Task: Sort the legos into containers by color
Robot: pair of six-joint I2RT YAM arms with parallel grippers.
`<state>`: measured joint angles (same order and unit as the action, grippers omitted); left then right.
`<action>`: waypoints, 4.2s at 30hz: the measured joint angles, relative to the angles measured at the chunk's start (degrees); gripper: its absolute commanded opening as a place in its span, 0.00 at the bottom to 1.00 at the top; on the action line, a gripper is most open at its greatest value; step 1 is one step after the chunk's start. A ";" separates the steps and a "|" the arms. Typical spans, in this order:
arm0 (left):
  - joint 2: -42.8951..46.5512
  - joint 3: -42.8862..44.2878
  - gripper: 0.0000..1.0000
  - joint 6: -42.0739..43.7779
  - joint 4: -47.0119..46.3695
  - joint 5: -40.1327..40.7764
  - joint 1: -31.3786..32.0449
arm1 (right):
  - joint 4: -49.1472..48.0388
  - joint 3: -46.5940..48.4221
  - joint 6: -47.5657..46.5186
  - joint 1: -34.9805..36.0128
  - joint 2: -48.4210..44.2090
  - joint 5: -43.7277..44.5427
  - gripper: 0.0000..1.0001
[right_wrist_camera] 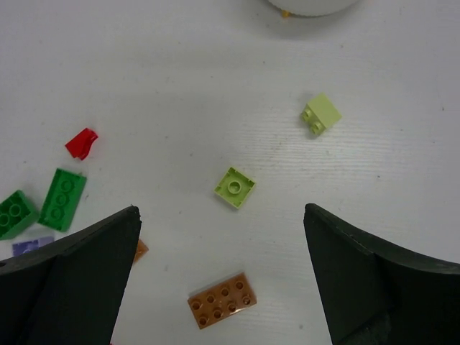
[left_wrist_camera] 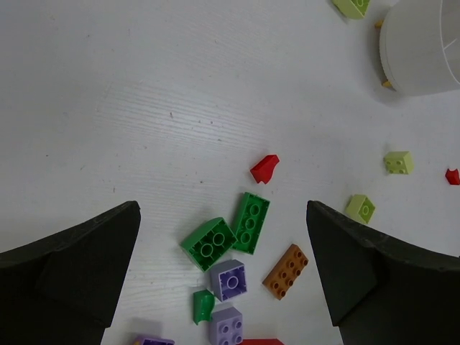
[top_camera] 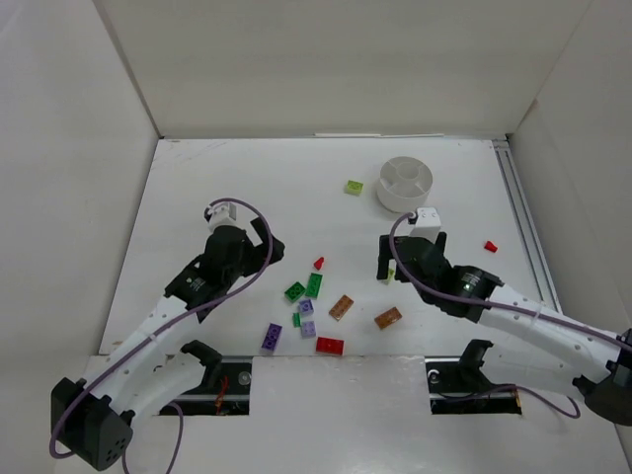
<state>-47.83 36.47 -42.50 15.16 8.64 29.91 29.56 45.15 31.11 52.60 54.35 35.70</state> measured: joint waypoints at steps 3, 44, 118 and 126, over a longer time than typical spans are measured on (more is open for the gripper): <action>-0.94 0.46 1.00 0.46 -0.28 0.26 0.00 | 1.42 1.01 1.31 0.00 3.43 2.99 1.00; -8.26 1.81 1.00 2.54 -5.07 -0.55 0.00 | -14.10 3.45 -9.84 -30.27 35.69 -16.81 0.58; -66.07 50.01 0.94 23.58 -12.66 -10.58 -0.15 | -6.23 25.79 -23.28 -36.65 25.24 -22.38 0.63; -78.93 62.42 0.91 24.06 -9.20 -10.43 1.53 | -4.68 18.45 -22.01 -40.41 16.39 -22.60 0.63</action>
<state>-126.76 98.89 -18.44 5.96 -1.78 31.44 24.88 63.59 9.10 12.19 70.74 13.10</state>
